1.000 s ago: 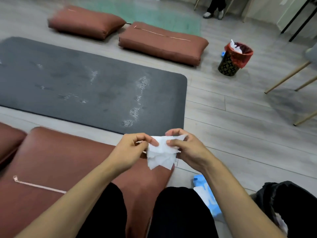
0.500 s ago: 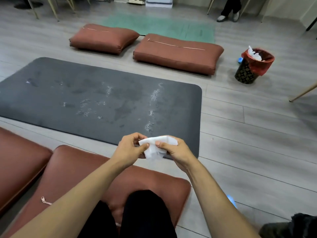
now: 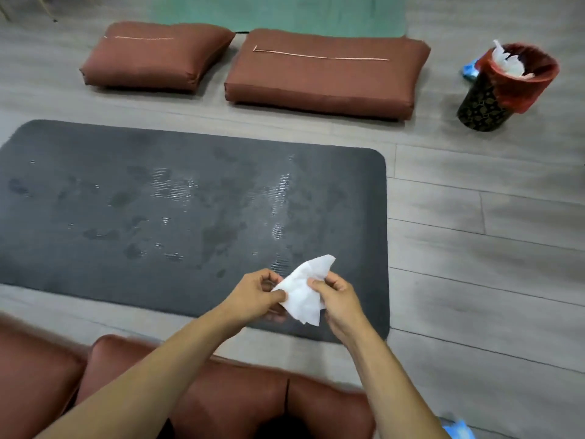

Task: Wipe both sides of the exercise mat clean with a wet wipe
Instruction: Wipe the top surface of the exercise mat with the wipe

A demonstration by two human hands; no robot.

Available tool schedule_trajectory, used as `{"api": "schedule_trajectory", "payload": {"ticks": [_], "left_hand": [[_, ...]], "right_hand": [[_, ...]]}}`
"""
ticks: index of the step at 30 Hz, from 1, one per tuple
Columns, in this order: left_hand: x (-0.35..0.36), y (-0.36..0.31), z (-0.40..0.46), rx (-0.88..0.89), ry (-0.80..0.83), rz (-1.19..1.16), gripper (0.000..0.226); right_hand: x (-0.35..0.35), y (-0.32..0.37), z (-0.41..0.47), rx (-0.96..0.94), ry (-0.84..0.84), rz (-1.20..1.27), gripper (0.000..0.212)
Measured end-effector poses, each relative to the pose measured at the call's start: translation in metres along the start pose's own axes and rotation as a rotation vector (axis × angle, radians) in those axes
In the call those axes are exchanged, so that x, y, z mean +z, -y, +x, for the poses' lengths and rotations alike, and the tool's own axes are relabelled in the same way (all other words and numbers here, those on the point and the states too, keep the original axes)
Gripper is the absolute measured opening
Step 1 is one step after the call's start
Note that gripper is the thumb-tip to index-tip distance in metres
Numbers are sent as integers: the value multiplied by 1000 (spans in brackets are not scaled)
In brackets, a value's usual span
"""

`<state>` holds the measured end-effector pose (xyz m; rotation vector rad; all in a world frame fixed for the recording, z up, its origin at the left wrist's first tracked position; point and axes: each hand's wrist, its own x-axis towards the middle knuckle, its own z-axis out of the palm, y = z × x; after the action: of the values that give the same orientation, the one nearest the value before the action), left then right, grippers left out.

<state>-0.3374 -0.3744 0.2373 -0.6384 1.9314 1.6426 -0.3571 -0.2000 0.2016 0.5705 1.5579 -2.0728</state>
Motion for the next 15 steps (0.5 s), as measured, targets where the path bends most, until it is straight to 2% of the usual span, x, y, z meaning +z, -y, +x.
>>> {"api": "schedule_trajectory", "payload": {"ticks": [4, 8, 10, 13, 15], "left_hand": [[-20, -31, 19, 4, 42, -26, 13], [-62, -43, 44, 105, 107, 98, 9], [-80, -48, 58, 149, 157, 164, 9], [-106, -51, 80, 169, 185, 214, 9], [-119, -48, 98, 182, 210, 216, 9]], "right_hand": [[11, 40, 13, -10, 101, -120, 30], [37, 62, 27, 179, 183, 98, 47], [52, 59, 39, 130, 178, 17, 32], [81, 47, 56, 122, 190, -137, 25], [96, 40, 75, 83, 107, -235, 19]]}}
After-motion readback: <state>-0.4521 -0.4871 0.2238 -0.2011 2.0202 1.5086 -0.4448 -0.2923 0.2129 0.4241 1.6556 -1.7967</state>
